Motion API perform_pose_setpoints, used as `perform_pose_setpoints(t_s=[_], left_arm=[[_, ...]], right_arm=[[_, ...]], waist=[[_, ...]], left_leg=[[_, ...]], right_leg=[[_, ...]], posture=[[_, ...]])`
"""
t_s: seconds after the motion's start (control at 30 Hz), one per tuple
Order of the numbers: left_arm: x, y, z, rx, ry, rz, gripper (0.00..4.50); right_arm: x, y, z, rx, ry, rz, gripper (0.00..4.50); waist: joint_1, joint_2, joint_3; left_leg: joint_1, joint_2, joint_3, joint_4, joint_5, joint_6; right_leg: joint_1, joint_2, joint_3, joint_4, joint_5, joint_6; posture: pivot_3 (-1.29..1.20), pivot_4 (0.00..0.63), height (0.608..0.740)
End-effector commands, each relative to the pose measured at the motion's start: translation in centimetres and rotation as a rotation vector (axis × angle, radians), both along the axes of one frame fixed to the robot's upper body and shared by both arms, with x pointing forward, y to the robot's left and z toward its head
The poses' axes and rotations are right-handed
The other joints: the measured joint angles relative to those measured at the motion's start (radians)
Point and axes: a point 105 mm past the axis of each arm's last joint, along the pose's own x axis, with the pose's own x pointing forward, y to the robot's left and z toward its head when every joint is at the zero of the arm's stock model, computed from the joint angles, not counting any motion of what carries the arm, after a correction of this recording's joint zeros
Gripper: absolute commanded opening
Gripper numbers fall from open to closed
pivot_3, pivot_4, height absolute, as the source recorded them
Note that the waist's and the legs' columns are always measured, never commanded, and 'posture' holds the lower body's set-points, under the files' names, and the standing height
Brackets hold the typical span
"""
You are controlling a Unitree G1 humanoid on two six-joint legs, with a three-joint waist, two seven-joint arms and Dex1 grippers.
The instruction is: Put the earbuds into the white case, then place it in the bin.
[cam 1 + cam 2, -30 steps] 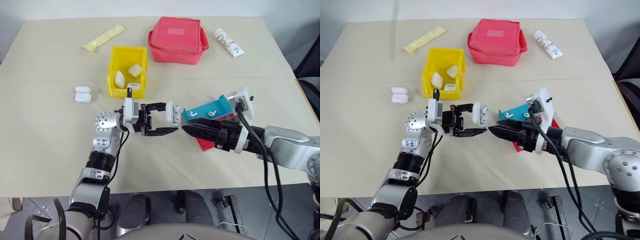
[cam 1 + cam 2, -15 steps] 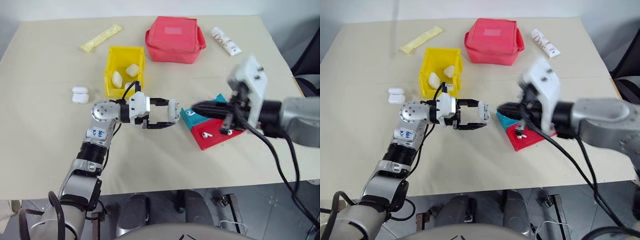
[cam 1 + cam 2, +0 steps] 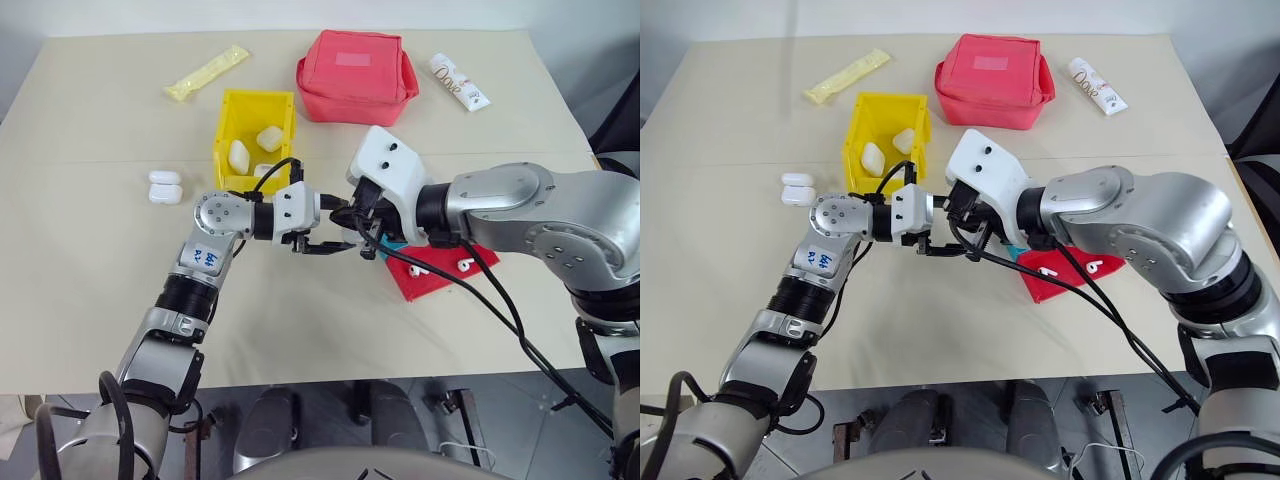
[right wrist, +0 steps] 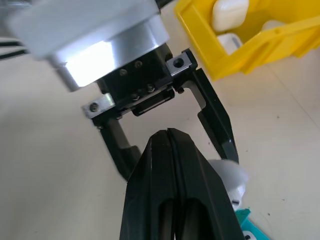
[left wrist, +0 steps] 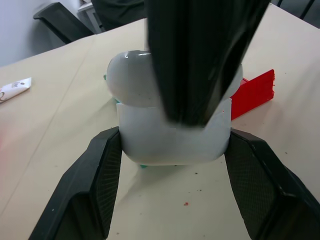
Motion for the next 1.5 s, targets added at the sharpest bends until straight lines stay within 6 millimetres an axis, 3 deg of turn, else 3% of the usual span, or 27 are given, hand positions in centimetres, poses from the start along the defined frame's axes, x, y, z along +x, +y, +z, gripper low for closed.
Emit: perform_pose_setpoints(t_s=[0.03, 0.23, 0.43, 0.47, 0.53, 0.63, 0.9, 1.0, 1.2, 1.47, 1.5], left_arm=[[-0.1, 0.4, 2.0, -0.036, -0.065, -0.008, 2.74], [-0.4, 1.5, 2.6, -0.097, -0.059, 0.003, 2.74], [-0.3, 1.9, 3.4, -0.183, -0.029, 0.038, 2.74], [-0.2, 2.0, 3.4, -0.197, -0.019, 0.045, 2.74], [-0.1, 2.1, 3.4, -0.222, 0.002, 0.050, 2.74], [0.1, 2.2, 3.4, -0.252, 0.023, 0.065, 2.74], [2.1, 2.8, 3.2, -0.307, 0.058, 0.237, 2.74], [3.3, 3.6, 2.7, -0.284, 0.058, 0.344, 2.74], [7.7, 8.0, 4.1, -0.328, 0.015, 0.706, 2.74], [9.7, 9.8, 5.3, -0.352, 0.007, 0.837, 2.74], [9.8, 9.9, 5.0, -0.339, 0.011, 0.846, 3.09]], right_arm=[[0.3, -2.0, 0.3, -0.040, -0.038, -0.049, 0.02], [0.0, -5.9, 0.0, -0.027, -0.002, -0.151, 0.02], [-1.8, -8.7, 0.7, 0.258, 0.050, -0.117, 0.02], [-2.7, -9.2, 0.4, 0.308, 0.100, -0.078, 0.18], [-4.1, -10.0, 0.0, 0.384, 0.161, -0.007, 0.59], [-5.2, -11.1, -0.3, 0.423, 0.161, 0.067, 1.56], [-5.3, -12.7, 0.1, 0.488, 0.101, 0.123, 4.42], [-4.7, -13.0, -0.3, 0.475, 0.075, 0.087, 4.47], [-4.5, -13.0, -0.6, 0.474, 0.048, 0.050, 4.47], [-4.3, -13.0, -0.6, 0.466, 0.038, 0.036, 4.47], [-4.2, -13.1, -0.6, 0.464, 0.037, 0.034, 4.49]], waist=[[0.001, 0.000, 0.000], [0.002, 0.000, 0.000], [0.004, -0.001, 0.000], [0.004, -0.001, 0.000], [0.007, -0.001, 0.000], [0.006, -0.001, 0.000], [0.005, -0.001, 0.000], [0.007, -0.001, 0.000], [0.014, -0.002, 0.001], [0.029, -0.002, 0.001], [0.029, -0.002, 0.001]], left_leg=[[0.000, 0.000, 0.000, 0.000, 0.000, 0.000], [0.000, 0.000, 0.001, 0.000, 0.000, 0.000], [0.001, 0.000, 0.001, 0.000, 0.000, 0.000], [0.001, 0.000, 0.001, 0.000, 0.000, -0.001], [0.001, 0.000, 0.001, 0.000, 0.000, -0.001], [0.002, 0.000, 0.002, 0.000, 0.000, 0.000], [0.004, 0.000, 0.003, 0.000, 0.001, 0.000], [0.004, 0.000, 0.003, 0.000, 0.001, 0.000], [0.004, 0.000, 0.003, 0.000, 0.001, -0.001], [0.005, -0.001, 0.004, 0.001, 0.001, -0.001], [0.005, -0.001, 0.004, 0.001, 0.001, -0.001]], right_leg=[[0.000, 0.000, 0.000, 0.000, 0.000, 0.000], [0.000, 0.000, -0.001, 0.000, 0.000, 0.001], [0.002, 0.000, -0.001, -0.002, 0.001, 0.002], [0.003, 0.001, -0.002, -0.003, 0.001, 0.003], [0.004, 0.001, -0.002, -0.003, 0.002, 0.004], [0.005, 0.002, -0.001, -0.004, 0.003, 0.005], [0.005, 0.002, 0.000, -0.004, 0.003, 0.005], [0.006, 0.002, 0.000, -0.004, 0.003, 0.005], [0.006, 0.002, 0.000, -0.003, 0.003, 0.006], [0.006, 0.001, 0.001, -0.003, 0.003, 0.006], [0.006, 0.002, 0.001, -0.003, 0.003, 0.006]], posture=[[0.00, 0.150, 0.740], [0.00, 0.150, 0.740], [0.00, 0.150, 0.740], [0.00, 0.150, 0.740], [0.00, 0.150, 0.740], [0.00, 0.150, 0.740], [0.00, 0.150, 0.740], [0.00, 0.150, 0.740], [0.00, 0.150, 0.740], [0.00, 0.150, 0.740], [0.00, 0.150, 0.740]])
